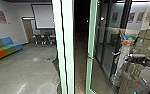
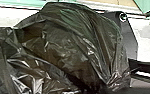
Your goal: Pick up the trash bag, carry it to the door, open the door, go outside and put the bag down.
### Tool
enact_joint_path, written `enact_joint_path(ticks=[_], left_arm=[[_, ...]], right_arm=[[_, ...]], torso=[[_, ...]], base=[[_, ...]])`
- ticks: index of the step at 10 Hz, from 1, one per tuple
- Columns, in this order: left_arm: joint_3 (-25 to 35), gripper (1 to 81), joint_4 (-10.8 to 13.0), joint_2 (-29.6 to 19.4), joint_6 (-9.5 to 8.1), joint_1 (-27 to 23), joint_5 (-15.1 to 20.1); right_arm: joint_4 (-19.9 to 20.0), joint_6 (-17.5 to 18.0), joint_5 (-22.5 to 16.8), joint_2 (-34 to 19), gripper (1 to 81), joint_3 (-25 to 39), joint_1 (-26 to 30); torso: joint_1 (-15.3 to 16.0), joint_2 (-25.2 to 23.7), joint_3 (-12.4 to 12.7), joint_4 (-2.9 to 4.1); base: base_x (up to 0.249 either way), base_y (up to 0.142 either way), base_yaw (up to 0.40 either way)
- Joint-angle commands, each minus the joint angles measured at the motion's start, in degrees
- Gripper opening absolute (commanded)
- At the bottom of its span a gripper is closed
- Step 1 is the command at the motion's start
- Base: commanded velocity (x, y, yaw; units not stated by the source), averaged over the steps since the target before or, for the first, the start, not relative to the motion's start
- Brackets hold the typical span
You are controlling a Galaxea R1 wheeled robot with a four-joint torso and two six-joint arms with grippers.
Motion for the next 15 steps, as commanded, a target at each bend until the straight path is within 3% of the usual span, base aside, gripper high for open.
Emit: enact_joint_path(ticks=[1, 5, 6, 8, 13, 14, 15], left_arm=[[0.28, 1.0, -0.67, -0.84, -0.01, -3.01, 3.35], [0.19, 1.0, -0.49, -0.75, -0.01, -2.83, 3.35], [0.19, 1.0, -0.49, -0.75, -0.01, -2.83, 3.35], [0.19, 1.0, -0.49, -0.75, 0.08, -2.83, 3.35], [0.19, 1.0, -0.23, -0.75, 0.08, -2.75, 3.35], [0.28, 1.0, -0.23, -0.84, 0.08, -2.75, 3.35], [0.28, 1.0, -0.23, -0.75, 0.08, -2.75, 3.35]], right_arm=[[-3.37, -0.61, -2.82, -3.42, 81.1, -3.14, 11.49], [-3.37, -0.61, -2.82, -5.35, 81.1, -2.79, 11.49], [-3.46, -0.61, -2.82, -5.62, 81.1, -2.7, 11.67], [-3.9, -0.78, -2.9, -6.5, 81.1, -2.61, 12.11], [-3.64, -0.79, -3.34, -11.25, 81.1, 0.99, 11.32], [-3.55, -0.79, -3.87, -11.5, 81.1, 2.31, 11.32], [-3.37, -0.7, -3.96, -11.34, 81.1, 2.93, 11.14]], torso=[[0.0, 0.0, -3.4, 0.0], [-0.05, -0.02, -10.36, 0.0], [-0.02, 0.0, -7.84, 0.0], [0.02, 0.02, -9.2, 0.0], [0.04, 0.04, -9.35, 0.0], [0.04, 0.04, -9.35, -2.49], [0.04, 0.04, -9.35, -3.41]], base=[[0.0, 0.0, 0.0], [0.0, 0.0, 0.0], [0.0, 0.0, 0.0], [0.0, 0.0, 0.0], [0.0, 0.0, 0.0], [0.0, 0.0, 0.0], [0.0, 0.0, 0.0]])
